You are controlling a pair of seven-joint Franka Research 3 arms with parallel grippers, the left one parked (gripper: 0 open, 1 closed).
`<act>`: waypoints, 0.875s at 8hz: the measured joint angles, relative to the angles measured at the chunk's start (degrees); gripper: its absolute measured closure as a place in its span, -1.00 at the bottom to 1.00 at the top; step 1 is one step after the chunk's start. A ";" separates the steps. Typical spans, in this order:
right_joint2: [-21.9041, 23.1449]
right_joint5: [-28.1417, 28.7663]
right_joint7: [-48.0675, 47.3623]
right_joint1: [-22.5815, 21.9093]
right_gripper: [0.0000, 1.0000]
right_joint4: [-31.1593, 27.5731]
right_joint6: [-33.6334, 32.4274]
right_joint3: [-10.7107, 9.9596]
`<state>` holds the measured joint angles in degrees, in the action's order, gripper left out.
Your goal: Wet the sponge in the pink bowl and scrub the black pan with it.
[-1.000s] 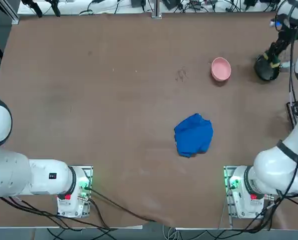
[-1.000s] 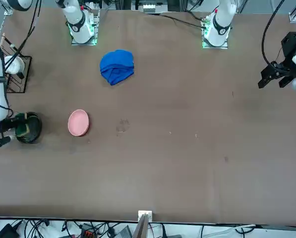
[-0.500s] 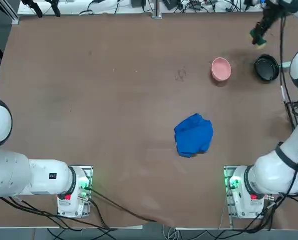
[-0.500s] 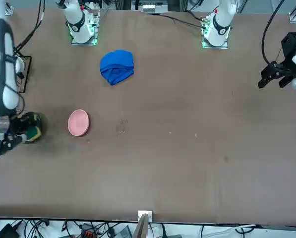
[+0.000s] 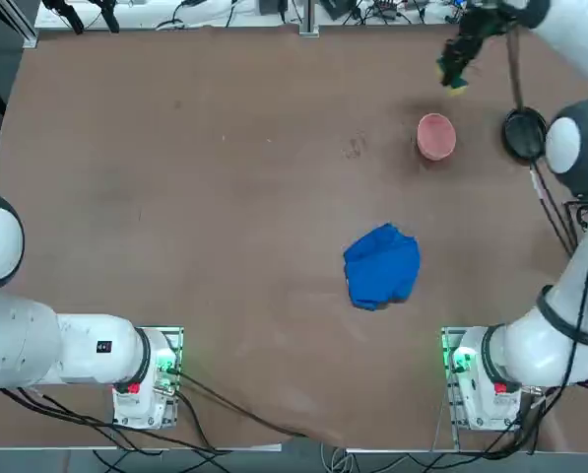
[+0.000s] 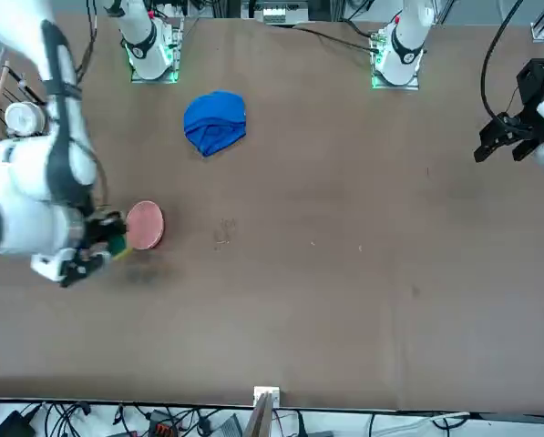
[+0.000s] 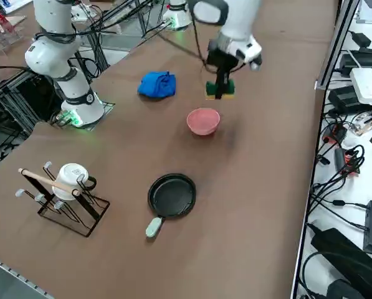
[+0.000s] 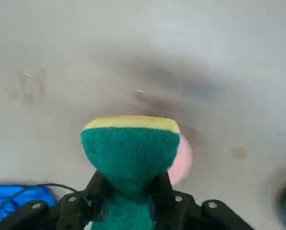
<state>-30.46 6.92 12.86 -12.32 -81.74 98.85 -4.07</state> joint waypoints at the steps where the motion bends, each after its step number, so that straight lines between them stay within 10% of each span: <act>1: -0.26 0.04 -6.01 -4.23 0.16 -0.69 1.70 0.05; 7: -7.13 1.07 -32.30 -19.06 0.20 -8.33 24.09 0.03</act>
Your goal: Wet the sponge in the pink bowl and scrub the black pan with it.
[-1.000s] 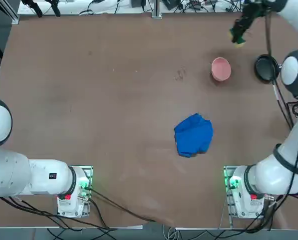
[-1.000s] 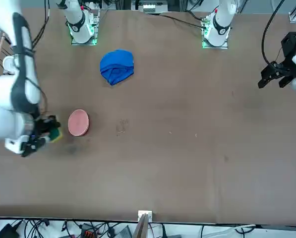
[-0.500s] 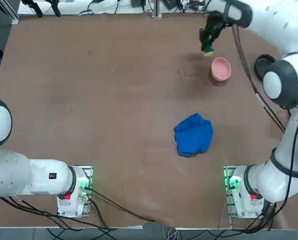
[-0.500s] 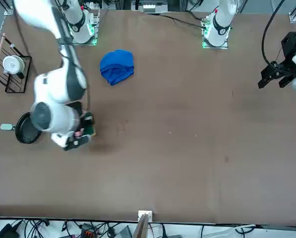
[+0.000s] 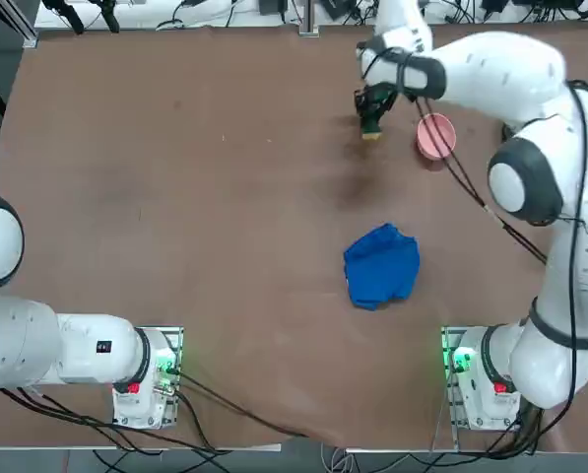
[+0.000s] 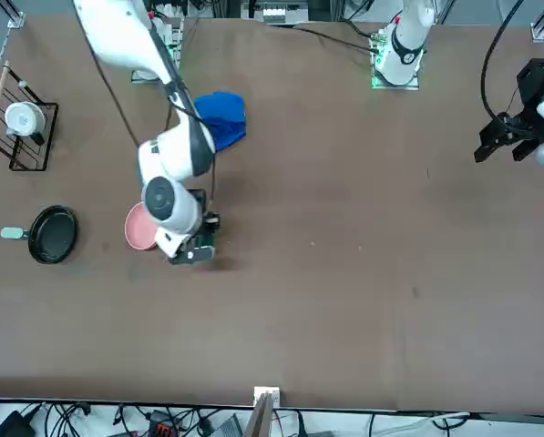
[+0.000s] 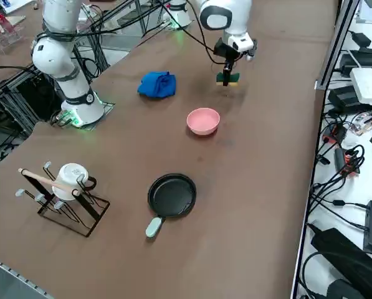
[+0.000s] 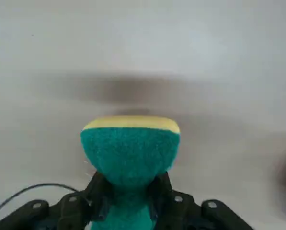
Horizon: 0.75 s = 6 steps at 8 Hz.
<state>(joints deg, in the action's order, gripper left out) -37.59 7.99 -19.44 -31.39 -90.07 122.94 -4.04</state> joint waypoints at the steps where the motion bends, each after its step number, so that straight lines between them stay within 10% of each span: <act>1: -1.40 0.02 -2.58 -1.39 0.21 -0.07 2.17 -0.01; 6: -3.81 0.09 -4.88 -3.45 0.20 -0.96 3.13 -0.09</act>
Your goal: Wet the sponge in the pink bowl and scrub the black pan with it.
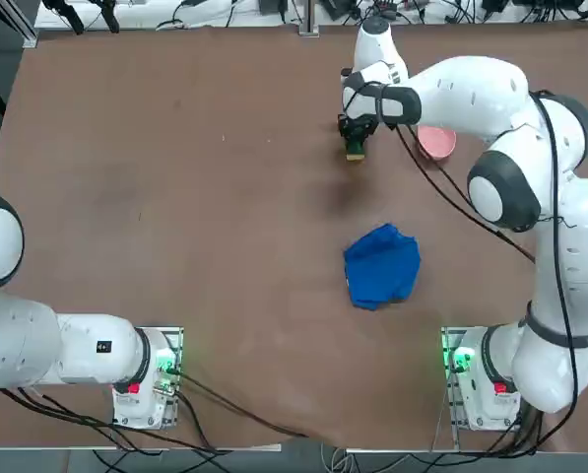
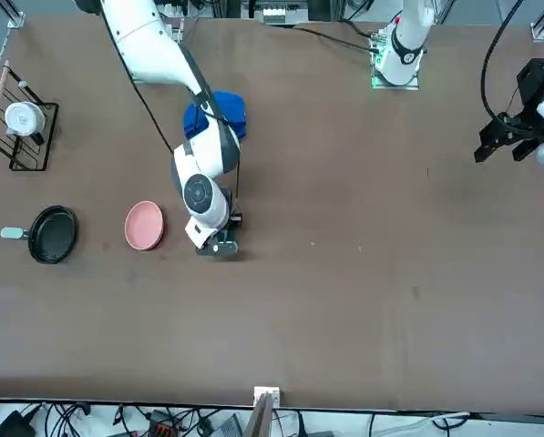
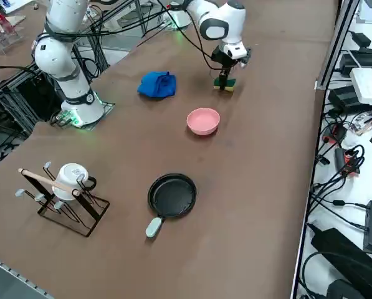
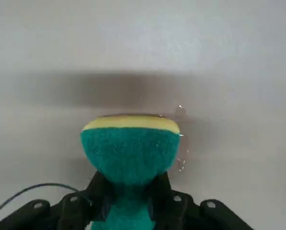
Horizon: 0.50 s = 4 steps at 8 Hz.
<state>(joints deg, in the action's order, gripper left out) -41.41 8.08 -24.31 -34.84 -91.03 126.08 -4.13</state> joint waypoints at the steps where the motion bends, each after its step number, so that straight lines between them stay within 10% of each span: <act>1: -0.07 0.00 0.00 0.00 0.16 -0.61 0.00 -0.11; 4: -0.49 0.01 -0.01 -0.28 -0.09 -1.15 0.57 -0.18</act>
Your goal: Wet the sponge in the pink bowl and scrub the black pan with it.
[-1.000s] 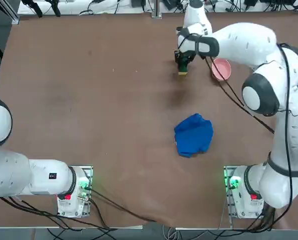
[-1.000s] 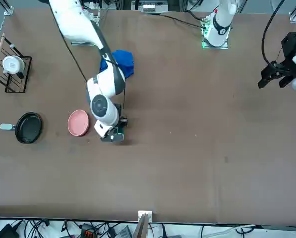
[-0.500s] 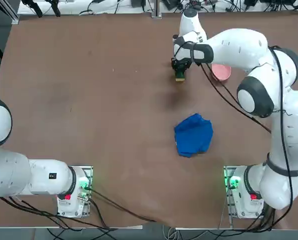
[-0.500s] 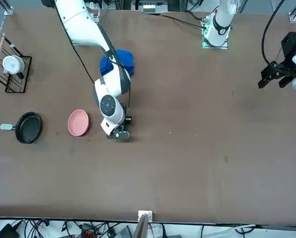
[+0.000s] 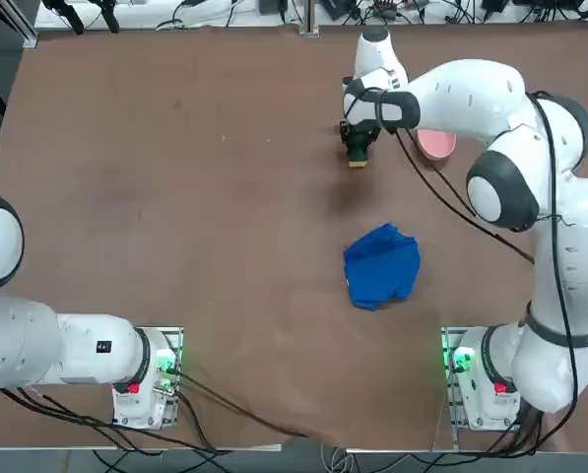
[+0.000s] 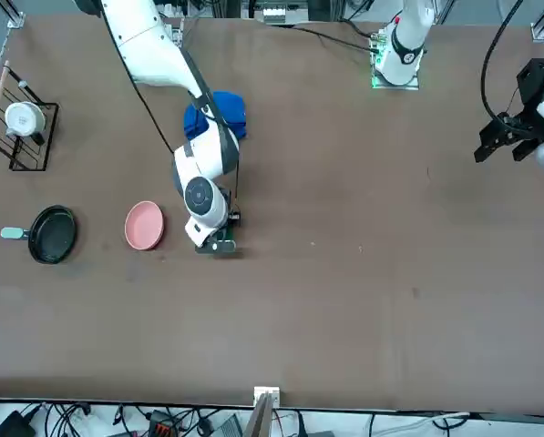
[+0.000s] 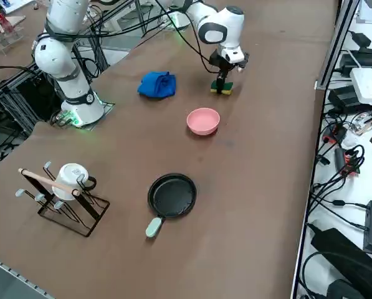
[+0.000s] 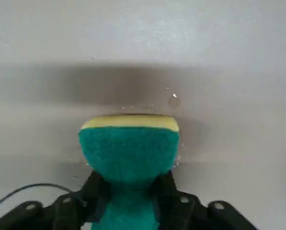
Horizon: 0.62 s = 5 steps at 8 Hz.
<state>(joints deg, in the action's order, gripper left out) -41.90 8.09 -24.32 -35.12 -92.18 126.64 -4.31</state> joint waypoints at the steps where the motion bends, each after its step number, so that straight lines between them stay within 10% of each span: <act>1: -0.03 0.00 -0.06 -0.16 -0.40 0.01 0.69 0.00; 3: 0.15 0.00 -0.12 -0.23 -1.00 0.40 1.18 -0.13; 5: 2.18 0.00 -0.12 -0.18 -1.00 1.34 0.50 -1.13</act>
<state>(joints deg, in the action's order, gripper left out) -39.72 8.09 -24.45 -35.31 -90.84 127.14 -5.44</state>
